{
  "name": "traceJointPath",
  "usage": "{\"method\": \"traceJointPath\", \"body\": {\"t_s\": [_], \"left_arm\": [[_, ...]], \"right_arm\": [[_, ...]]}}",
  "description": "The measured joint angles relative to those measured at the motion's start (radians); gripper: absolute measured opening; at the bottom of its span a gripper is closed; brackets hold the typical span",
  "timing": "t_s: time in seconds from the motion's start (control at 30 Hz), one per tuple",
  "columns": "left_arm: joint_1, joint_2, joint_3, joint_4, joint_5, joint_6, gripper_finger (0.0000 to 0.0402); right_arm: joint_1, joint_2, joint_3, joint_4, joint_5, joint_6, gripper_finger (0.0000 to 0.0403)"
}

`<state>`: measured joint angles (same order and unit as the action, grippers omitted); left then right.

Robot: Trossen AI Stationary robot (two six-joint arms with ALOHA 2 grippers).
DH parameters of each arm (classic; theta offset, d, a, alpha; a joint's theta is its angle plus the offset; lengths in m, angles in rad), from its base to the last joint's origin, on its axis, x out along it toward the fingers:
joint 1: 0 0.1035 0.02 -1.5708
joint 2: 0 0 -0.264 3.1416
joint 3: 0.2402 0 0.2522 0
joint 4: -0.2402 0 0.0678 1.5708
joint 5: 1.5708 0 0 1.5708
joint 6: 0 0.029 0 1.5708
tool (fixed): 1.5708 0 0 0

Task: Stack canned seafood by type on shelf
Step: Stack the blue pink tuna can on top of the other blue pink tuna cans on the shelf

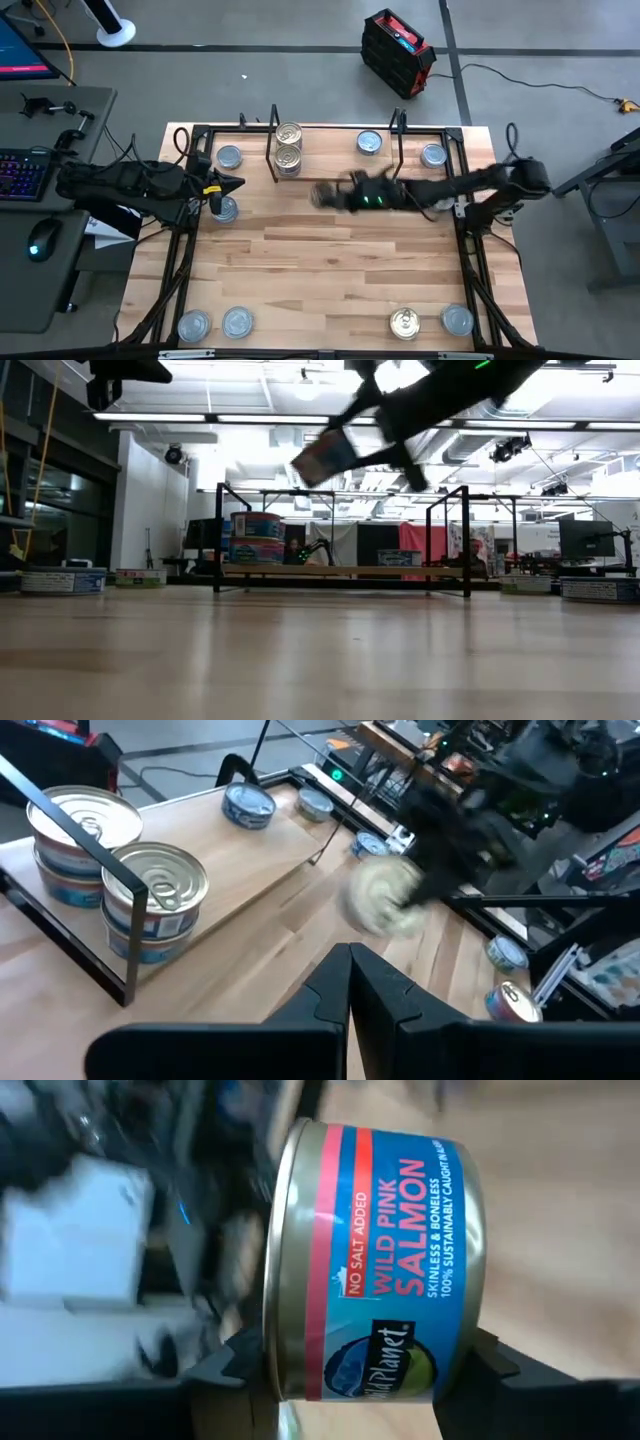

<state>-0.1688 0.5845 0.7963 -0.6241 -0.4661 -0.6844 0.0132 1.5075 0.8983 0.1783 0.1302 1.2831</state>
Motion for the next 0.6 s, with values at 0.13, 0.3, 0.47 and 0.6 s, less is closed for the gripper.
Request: {"method": "traceJointPath", "body": {"t_s": [0.13, 0.3, 0.47, 0.6], "left_arm": [[0.000, 0.015, 0.000, 0.002, 0.000, -0.034, 0.0000], [0.000, 0.042, 0.000, 0.002, 0.000, -0.074, 0.0000], [0.000, 0.060, 0.000, 0.001, 0.002, -0.083, 0.0000], [0.000, 0.066, 0.000, 0.000, 0.004, -0.089, 0.0000]], "right_arm": [[-0.166, 0.124, 0.118, 0.189, -0.046, -0.047, 0.0167], [-0.324, 0.289, 0.362, 0.156, -0.127, -0.093, 0.0167], [-0.412, 0.452, 0.606, -0.043, -0.225, -0.139, 0.0167], [-0.448, 0.549, 0.719, -0.141, -0.244, -0.157, 0.0167]]}}
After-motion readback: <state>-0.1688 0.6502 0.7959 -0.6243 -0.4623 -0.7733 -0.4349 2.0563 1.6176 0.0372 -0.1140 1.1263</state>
